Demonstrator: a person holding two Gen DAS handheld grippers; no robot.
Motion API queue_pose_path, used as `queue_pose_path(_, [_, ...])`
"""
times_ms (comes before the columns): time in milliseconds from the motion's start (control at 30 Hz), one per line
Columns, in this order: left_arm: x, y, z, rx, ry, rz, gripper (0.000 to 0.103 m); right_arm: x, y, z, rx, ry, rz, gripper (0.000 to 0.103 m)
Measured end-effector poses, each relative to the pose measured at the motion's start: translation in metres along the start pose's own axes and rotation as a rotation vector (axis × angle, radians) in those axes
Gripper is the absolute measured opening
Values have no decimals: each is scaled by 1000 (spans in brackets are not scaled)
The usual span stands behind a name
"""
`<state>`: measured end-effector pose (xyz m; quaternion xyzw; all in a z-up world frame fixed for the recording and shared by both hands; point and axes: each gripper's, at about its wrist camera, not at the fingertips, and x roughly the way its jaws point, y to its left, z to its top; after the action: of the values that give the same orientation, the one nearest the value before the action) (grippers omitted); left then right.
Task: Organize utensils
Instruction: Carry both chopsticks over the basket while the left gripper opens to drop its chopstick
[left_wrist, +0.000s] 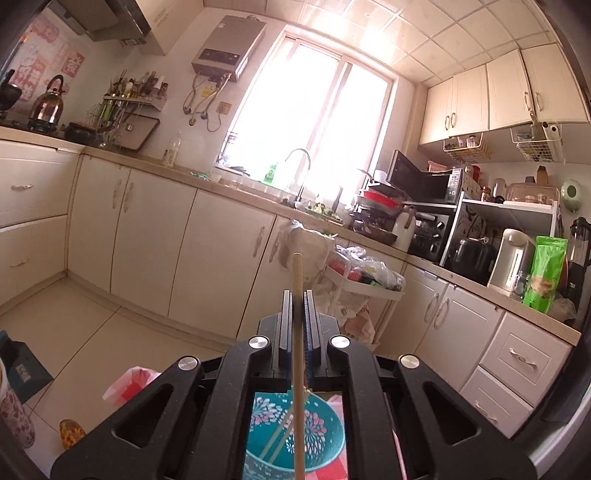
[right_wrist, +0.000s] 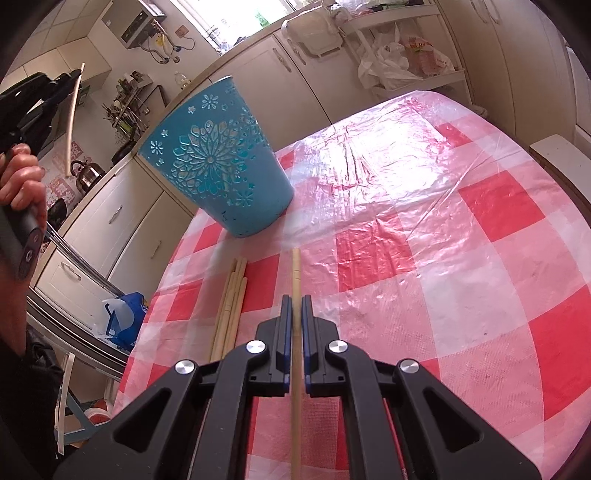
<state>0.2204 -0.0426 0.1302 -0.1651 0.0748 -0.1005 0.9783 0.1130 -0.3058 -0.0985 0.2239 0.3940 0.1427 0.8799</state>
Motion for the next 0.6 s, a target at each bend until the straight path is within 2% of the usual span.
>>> queue_pose_path(200, [33, 1, 1, -7, -61, 40, 5, 2, -2, -2, 11, 8, 5, 6])
queue_pose_path(300, [52, 6, -5, -18, -66, 67, 5, 2, -6, -1, 29, 12, 15, 6])
queue_pose_path(600, [82, 24, -59, -15, 1, 138, 5, 4, -7, -3, 38, 28, 34, 6])
